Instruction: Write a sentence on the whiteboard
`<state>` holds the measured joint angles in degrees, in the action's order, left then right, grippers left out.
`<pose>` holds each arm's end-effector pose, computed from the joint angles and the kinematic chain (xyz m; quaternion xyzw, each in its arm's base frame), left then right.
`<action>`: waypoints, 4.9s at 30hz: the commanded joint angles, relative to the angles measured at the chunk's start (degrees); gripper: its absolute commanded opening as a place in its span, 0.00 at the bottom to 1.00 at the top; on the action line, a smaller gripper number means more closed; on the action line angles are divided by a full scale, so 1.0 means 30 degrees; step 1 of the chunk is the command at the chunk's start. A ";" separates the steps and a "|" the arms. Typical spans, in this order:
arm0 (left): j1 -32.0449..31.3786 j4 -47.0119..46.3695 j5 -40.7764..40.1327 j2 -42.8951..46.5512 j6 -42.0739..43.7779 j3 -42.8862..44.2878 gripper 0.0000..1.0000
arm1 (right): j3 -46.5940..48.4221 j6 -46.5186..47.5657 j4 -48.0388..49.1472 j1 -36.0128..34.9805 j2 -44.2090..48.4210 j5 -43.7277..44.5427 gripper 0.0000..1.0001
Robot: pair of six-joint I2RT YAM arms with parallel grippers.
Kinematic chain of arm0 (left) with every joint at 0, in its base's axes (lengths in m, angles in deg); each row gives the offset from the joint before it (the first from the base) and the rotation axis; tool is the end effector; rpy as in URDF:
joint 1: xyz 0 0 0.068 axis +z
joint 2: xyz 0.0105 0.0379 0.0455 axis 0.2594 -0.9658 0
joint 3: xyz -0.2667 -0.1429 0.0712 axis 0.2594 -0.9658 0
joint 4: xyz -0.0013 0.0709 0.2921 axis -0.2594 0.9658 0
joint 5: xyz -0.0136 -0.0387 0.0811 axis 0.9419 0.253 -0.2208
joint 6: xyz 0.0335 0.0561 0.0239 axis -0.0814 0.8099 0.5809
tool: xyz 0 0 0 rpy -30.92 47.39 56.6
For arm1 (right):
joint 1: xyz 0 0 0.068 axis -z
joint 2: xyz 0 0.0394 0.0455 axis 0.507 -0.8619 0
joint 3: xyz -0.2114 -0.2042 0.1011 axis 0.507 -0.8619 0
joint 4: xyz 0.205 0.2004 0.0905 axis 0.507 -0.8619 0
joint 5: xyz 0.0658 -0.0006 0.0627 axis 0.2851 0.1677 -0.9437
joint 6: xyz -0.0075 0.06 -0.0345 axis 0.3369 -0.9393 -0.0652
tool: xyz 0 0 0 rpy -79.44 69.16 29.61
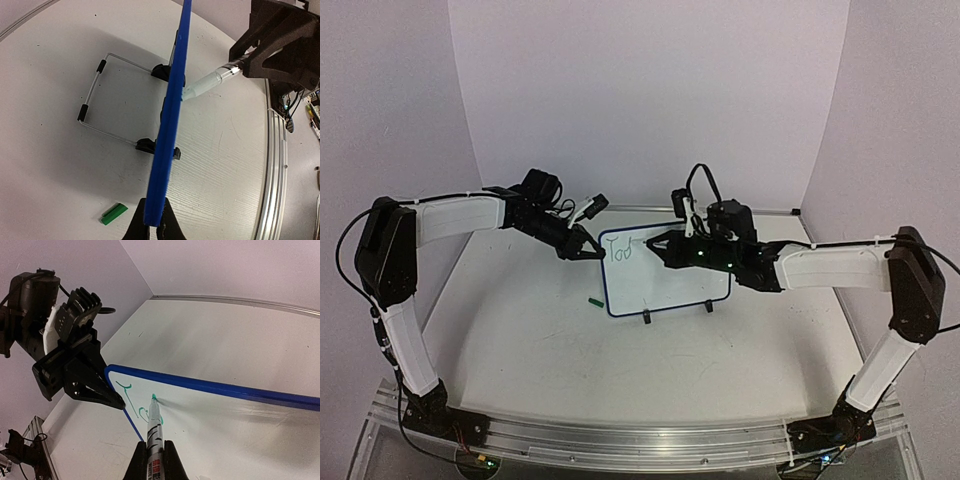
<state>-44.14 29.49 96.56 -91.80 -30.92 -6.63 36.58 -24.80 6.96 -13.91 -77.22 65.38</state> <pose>0.3831 -0.2575 0.2568 0.4636 0.7533 -0.3745 0.2781 0.3130 0.3244 0.2699 -0.2134 0.7584 0.4147 0.4553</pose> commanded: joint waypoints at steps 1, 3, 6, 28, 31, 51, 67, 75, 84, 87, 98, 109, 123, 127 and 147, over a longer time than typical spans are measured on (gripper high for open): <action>-0.0384 0.0478 -0.1015 0.0382 0.0553 0.0404 0.00 | -0.0498 -0.0296 0.0478 0.0109 -0.0458 -0.0121 0.00; -0.0377 0.0494 -0.0995 0.0382 0.0557 0.0404 0.00 | -0.0650 -0.0325 0.0478 0.0116 -0.0462 -0.0176 0.00; -0.0377 0.0487 -0.1012 0.0382 0.0572 0.0402 0.00 | -0.0921 -0.0387 0.0463 0.0116 -0.0439 -0.0179 0.00; -0.0401 0.0511 -0.1071 0.0532 0.0601 0.0404 0.00 | -0.1766 -0.0406 0.0685 0.0116 0.1996 0.0064 0.00; -0.0407 0.0528 -0.1062 0.0556 0.0579 0.0381 0.00 | -0.1680 -0.0540 0.0705 0.0116 0.1631 0.0076 0.00; -0.0436 0.0559 -0.1158 0.0557 0.0613 0.0386 0.00 | -0.1115 -0.0574 0.0753 0.0262 0.0798 0.1102 0.00; -0.0436 0.0553 -0.1185 0.0533 0.0635 0.0380 0.00 | -0.0851 -0.0469 0.0860 0.0270 -0.0209 -0.0059 0.00; -0.0444 0.0540 -0.1175 0.0526 0.0637 0.0403 0.00 | -0.1743 -0.0629 0.0830 0.0259 0.0273 0.0405 0.00; -0.0461 0.0567 -0.1189 0.0528 0.0649 0.0404 0.00 | -0.1327 -0.0286 0.0654 0.0262 0.1110 0.1070 0.00; -0.0459 0.0574 -0.1207 0.0512 0.0652 0.0404 0.00 | -0.1139 -0.0246 0.0655 0.0277 0.1246 0.1164 0.00; -0.0465 0.0573 -0.1187 0.0527 0.0643 0.0428 0.00 | -0.0968 -0.0155 0.0632 0.0258 0.1412 0.1256 0.00; -0.0466 0.0578 -0.1173 0.0558 0.0658 0.0434 0.00 | -0.1488 -0.0519 0.0595 0.0264 0.0568 0.0436 0.00; -0.0465 0.0614 -0.1185 0.0578 0.0643 0.0434 0.00 | -0.1995 -0.0627 0.0337 0.0242 0.0588 0.0586 0.00; -0.0492 0.0598 -0.1187 0.0587 0.0639 0.0438 0.00 | -0.1960 -0.0510 0.0157 0.0276 0.0915 0.0834 0.00; -0.0524 0.0628 -0.1270 0.0733 0.0679 0.0425 0.00 | -0.1436 -0.0257 0.0010 0.0256 0.2408 0.0923 0.00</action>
<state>-45.15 29.51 95.32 -91.28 -30.74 -6.63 30.80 -26.22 6.14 -13.43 -71.11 67.44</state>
